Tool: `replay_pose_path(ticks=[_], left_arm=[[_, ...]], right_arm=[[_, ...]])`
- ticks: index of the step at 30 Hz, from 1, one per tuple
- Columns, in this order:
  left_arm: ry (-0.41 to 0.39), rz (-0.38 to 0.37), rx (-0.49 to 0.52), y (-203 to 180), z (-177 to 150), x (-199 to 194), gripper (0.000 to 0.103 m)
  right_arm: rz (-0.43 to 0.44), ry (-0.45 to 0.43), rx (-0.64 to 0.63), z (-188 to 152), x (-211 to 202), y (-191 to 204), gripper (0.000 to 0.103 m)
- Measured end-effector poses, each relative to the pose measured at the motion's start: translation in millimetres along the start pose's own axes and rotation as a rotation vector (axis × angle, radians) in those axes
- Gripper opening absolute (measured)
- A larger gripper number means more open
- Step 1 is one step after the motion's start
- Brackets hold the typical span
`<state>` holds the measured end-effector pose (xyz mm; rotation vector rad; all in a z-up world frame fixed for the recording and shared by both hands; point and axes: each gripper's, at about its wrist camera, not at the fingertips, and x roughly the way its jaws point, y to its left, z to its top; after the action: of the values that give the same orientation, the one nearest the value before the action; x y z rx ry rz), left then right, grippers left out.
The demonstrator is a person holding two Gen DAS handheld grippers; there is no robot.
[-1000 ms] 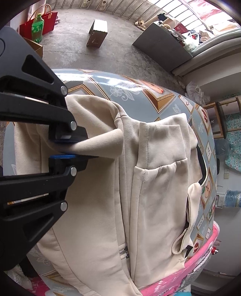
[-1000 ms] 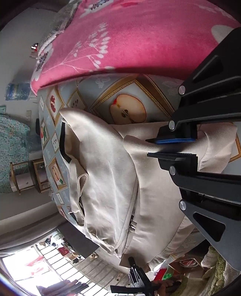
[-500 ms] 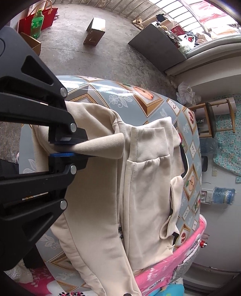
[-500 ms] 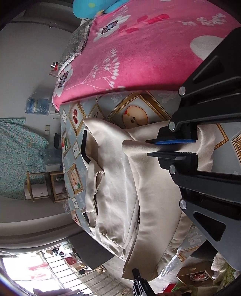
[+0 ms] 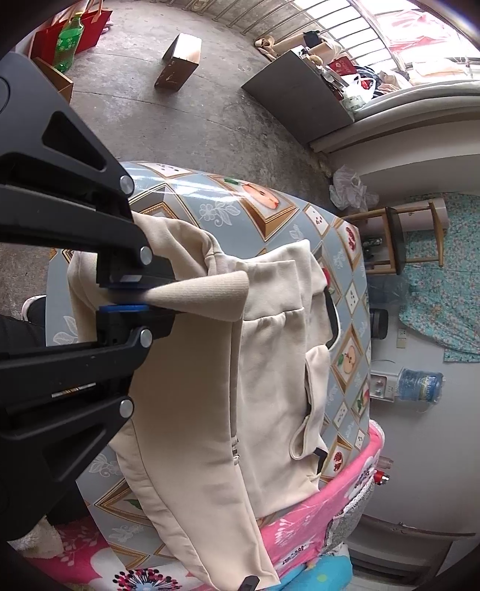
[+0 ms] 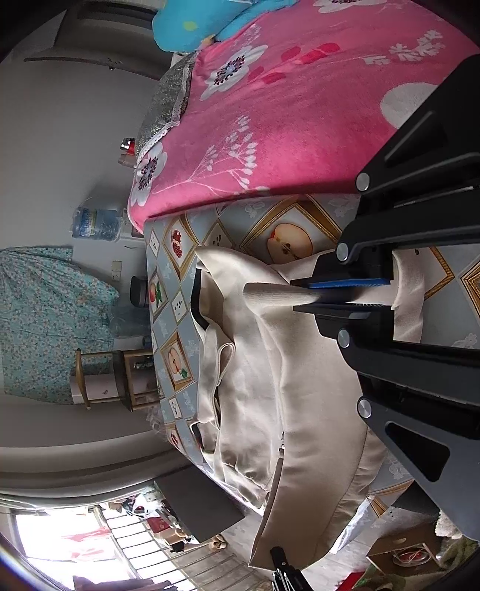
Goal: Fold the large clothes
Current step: 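Lift the jacket with both tools and fold it over onto itself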
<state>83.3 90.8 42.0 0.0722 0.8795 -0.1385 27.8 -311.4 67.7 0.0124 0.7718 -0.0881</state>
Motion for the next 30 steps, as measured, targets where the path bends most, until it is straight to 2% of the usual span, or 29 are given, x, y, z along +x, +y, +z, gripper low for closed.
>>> replay_pose_path(ticks=[30], left_arm=[[-0.062,0.012,0.031,3,28,-3,0.005]], right_arm=[[-0.051,-0.058,-0.006,29,2,2,0.007]])
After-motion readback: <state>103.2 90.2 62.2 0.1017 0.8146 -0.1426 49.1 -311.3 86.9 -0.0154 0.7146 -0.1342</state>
